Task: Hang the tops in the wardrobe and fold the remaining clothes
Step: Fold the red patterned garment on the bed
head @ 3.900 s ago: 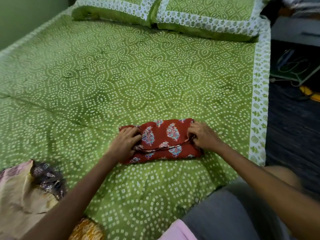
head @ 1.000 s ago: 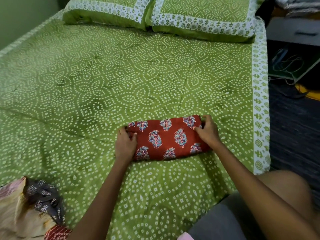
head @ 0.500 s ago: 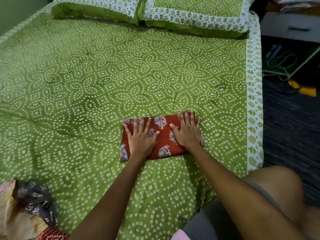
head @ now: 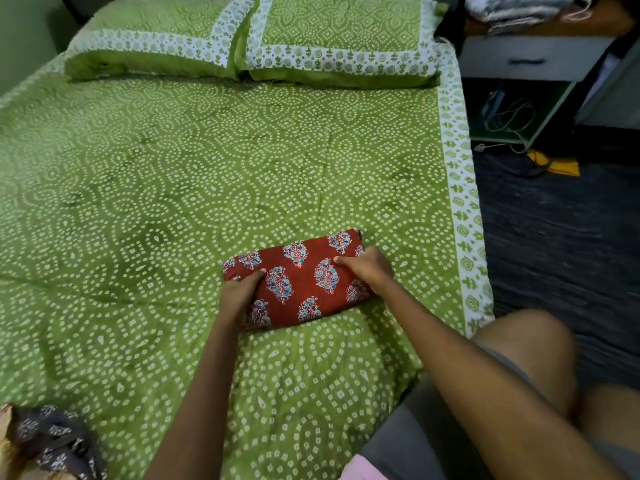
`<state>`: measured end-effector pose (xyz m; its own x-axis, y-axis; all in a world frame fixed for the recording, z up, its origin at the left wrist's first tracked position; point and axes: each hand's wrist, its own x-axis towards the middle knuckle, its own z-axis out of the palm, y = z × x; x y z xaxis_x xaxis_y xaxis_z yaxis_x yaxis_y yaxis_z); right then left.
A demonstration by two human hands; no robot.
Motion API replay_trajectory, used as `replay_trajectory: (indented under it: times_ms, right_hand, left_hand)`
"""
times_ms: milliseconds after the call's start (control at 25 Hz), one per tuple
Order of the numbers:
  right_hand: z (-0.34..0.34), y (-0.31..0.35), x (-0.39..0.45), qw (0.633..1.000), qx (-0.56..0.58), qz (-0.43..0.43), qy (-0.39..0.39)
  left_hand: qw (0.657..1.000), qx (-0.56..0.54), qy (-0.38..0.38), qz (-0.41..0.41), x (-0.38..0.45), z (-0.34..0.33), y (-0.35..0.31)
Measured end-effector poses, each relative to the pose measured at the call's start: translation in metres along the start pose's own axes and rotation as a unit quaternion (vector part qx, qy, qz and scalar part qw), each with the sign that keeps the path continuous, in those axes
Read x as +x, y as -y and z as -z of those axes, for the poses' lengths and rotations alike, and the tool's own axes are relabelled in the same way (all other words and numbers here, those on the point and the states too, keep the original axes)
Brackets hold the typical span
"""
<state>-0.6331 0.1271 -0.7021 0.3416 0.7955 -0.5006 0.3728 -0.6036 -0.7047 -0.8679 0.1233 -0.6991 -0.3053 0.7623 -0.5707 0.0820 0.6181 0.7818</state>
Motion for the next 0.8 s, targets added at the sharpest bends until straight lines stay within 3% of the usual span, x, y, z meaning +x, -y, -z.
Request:
replay_trajectory:
  times_ms: [80,160,360,520,800]
  right_hand:
    - [0.015,-0.001,-0.006,0.988,0.127,-0.037,0.080]
    - [0.029,-0.007,-0.009,0.973,0.182,-0.053,0.129]
    - [0.056,-0.021,0.002,0.959,0.185,-0.041,0.210]
    - [0.103,-0.035,0.027,0.955,0.213,-0.028,0.206]
    - [0.260,-0.055,0.061,0.957,0.236,-0.042,0.164]
  left_hand:
    - [0.994,-0.062,0.070,0.060,-0.004,-0.001,-0.006]
    - [0.988,-0.079,0.105,0.076,-0.014,-0.006,-0.003]
    - [0.990,-0.130,0.053,-0.006,-0.040,-0.023,0.021]
    - [0.991,-0.098,0.020,-0.085,-0.058,-0.072,0.004]
    - [0.981,-0.154,0.049,-0.105,-0.114,-0.209,-0.057]
